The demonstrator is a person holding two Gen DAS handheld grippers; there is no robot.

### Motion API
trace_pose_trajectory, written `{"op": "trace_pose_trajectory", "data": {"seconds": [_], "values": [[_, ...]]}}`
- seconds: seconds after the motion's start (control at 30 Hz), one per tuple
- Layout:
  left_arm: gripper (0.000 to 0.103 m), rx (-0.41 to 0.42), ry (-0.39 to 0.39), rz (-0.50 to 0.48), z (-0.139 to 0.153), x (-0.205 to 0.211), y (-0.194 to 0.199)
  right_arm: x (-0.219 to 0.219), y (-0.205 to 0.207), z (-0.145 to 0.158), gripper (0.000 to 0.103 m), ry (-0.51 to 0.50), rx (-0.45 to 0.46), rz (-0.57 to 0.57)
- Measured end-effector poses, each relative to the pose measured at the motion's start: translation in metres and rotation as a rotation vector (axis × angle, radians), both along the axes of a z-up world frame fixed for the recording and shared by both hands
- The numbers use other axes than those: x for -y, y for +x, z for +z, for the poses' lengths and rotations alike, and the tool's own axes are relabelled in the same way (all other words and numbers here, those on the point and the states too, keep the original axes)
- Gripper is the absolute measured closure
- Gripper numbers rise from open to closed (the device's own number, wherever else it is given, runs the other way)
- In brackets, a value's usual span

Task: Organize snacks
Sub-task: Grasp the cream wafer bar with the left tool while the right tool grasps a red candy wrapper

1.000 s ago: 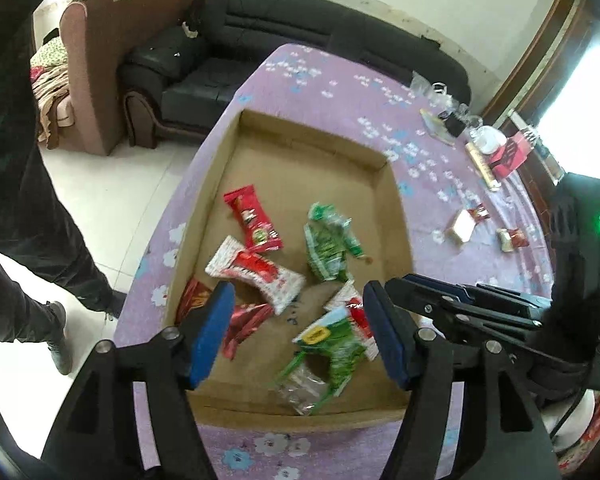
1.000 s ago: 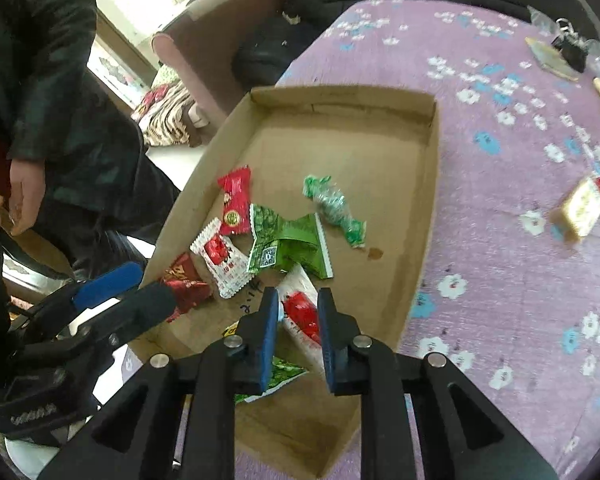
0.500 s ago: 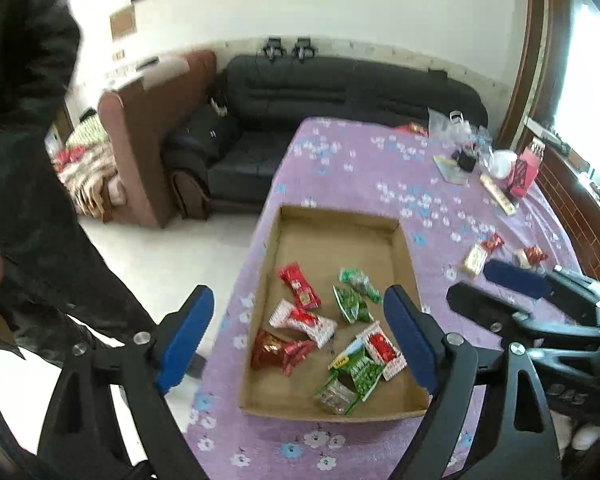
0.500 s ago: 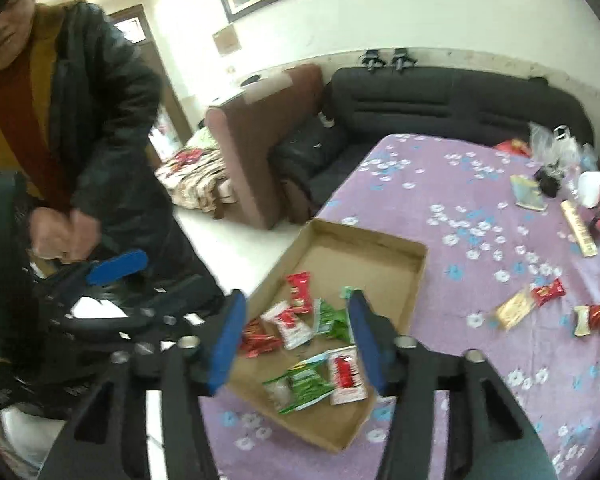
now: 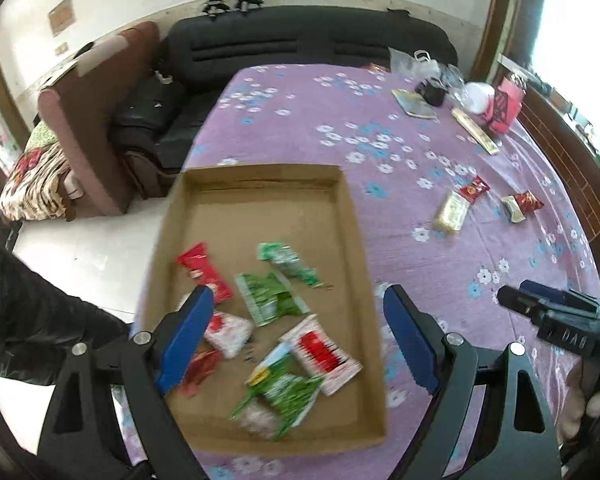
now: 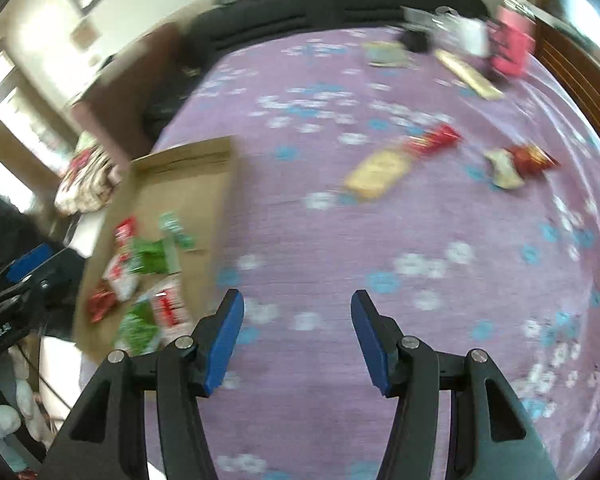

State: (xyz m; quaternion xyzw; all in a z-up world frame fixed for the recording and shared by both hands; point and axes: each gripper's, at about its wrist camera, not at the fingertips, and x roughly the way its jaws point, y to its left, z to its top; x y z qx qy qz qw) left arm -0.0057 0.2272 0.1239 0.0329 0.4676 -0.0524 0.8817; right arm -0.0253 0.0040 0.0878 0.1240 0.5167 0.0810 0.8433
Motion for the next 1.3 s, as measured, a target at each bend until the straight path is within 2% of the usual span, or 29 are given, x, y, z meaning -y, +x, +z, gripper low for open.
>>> {"op": "trace_pose_trajectory", "data": {"seconds": [0.07, 0.2, 0.3, 0.4, 0.5, 0.6, 0.73, 0.93, 1.17, 1.23, 1.27, 1.3], "values": [[0.016, -0.011, -0.013, -0.019, -0.005, 0.013, 0.007, 0.028, 0.007, -0.008, 0.047, 0.035, -0.012, -0.03], [0.016, -0.065, -0.046, -0.03, -0.021, 0.036, 0.022, 0.07, 0.028, -0.02, 0.049, 0.031, -0.02, -0.083], [0.016, -0.093, -0.087, -0.02, -0.032, 0.05, 0.033, 0.094, 0.051, -0.032, 0.063, 0.119, -0.065, -0.097], [0.017, -0.118, -0.143, -0.003, -0.043, 0.062, 0.048, 0.109, 0.073, -0.046, 0.064, 0.231, -0.107, -0.129], [0.018, -0.108, -0.162, -0.015, -0.048, 0.081, 0.063, 0.118, 0.095, -0.047, 0.064, 0.232, -0.083, -0.146], [0.018, -0.091, -0.164, -0.074, -0.055, 0.11, 0.08, 0.128, 0.114, -0.048, 0.063, 0.236, -0.085, -0.162], [0.018, -0.085, -0.14, -0.177, -0.069, 0.149, 0.101, 0.139, 0.14, -0.057, 0.061, 0.339, -0.119, -0.205], [0.018, -0.112, -0.109, -0.216, -0.09, 0.176, 0.133, 0.127, 0.171, -0.056, 0.061, 0.261, -0.112, -0.192], [0.018, -0.126, -0.013, -0.26, -0.108, 0.202, 0.144, 0.113, 0.192, -0.062, 0.062, 0.148, -0.128, -0.14], [0.027, -0.145, -0.014, -0.282, -0.112, 0.207, 0.144, 0.108, 0.194, -0.061, 0.07, 0.097, -0.125, -0.115], [0.037, -0.175, -0.017, -0.297, -0.117, 0.209, 0.144, 0.106, 0.194, -0.062, 0.075, 0.071, -0.125, -0.107], [0.044, -0.163, -0.008, -0.311, -0.115, 0.21, 0.142, 0.106, 0.195, -0.062, 0.079, 0.059, -0.125, -0.102]]}}
